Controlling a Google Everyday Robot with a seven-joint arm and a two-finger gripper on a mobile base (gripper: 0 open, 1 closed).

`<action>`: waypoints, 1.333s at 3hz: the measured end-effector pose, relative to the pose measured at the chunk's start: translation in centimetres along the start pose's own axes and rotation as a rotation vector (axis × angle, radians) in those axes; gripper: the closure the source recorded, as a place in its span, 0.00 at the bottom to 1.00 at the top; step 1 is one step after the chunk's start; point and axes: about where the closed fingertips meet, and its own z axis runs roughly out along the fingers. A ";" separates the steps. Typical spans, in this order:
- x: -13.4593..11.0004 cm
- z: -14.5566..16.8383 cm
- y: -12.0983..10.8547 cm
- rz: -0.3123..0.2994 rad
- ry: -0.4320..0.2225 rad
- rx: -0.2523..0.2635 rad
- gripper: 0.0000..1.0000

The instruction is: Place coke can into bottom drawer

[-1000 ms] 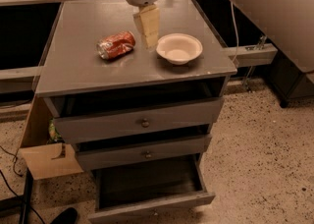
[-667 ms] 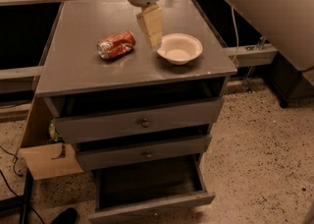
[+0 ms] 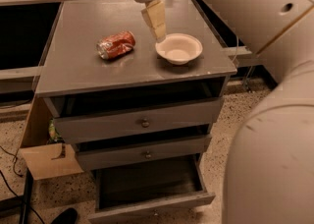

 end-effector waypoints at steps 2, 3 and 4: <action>2.5 4.0 -2.7 -0.008 -0.003 -0.034 0.00; 2.3 5.8 -3.9 -0.006 -0.030 -0.050 0.00; 1.2 7.7 -4.9 -0.009 -0.075 -0.068 0.00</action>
Offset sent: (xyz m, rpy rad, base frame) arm 0.0779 0.0021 -0.0223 -0.0243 0.0536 -0.0022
